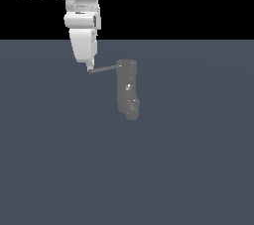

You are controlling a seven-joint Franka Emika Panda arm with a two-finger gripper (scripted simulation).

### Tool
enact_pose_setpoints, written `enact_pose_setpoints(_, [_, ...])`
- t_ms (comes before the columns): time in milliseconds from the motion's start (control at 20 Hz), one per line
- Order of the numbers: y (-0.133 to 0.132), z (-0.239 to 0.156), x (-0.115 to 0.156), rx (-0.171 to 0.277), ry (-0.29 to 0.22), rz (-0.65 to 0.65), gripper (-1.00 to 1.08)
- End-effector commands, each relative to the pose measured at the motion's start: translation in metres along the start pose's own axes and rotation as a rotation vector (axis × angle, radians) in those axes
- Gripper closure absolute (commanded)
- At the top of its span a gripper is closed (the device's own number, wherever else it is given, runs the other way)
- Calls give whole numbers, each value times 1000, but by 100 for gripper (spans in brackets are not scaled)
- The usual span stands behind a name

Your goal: Turn on the faucet by rotating a designated handle.

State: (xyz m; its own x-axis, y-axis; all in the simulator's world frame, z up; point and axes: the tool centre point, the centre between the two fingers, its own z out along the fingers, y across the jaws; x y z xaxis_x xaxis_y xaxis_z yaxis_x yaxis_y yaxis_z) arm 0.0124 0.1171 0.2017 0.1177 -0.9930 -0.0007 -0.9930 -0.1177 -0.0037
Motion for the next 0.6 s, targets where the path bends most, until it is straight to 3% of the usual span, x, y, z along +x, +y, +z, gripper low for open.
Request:
enact_pose_setpoints(0, [4, 0, 5, -1, 0, 1, 108])
enact_pose_setpoints(550, [31, 0, 30, -1, 1, 0, 108])
